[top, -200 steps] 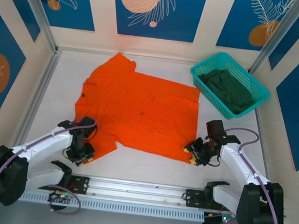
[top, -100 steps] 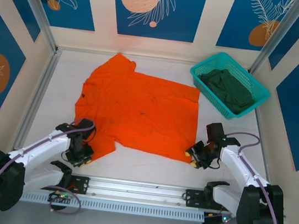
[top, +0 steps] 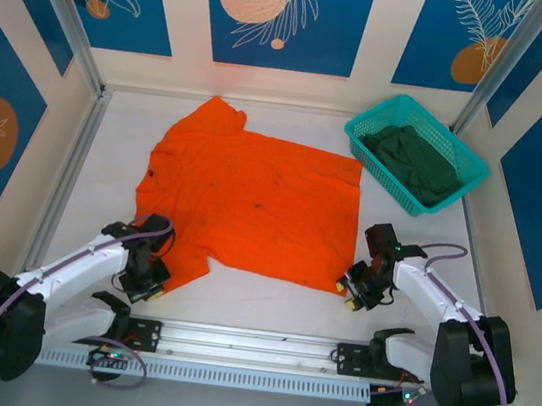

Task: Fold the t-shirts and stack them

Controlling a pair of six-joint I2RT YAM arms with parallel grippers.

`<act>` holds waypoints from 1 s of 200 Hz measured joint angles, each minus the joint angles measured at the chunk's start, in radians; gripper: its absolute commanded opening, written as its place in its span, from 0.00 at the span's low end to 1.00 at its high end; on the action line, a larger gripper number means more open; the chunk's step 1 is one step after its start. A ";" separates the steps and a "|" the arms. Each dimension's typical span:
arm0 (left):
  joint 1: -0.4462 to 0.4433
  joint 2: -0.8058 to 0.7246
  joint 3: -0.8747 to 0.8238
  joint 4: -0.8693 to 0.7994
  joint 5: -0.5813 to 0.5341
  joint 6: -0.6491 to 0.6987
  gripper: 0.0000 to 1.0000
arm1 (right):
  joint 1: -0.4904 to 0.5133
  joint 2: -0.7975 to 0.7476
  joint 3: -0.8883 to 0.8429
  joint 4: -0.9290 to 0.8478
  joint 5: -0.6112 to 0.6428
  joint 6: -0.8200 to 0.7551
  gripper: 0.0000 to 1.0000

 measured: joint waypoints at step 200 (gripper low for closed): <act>-0.082 -0.109 0.118 -0.227 0.000 0.047 0.00 | 0.131 -0.147 0.031 -0.134 0.135 0.161 0.00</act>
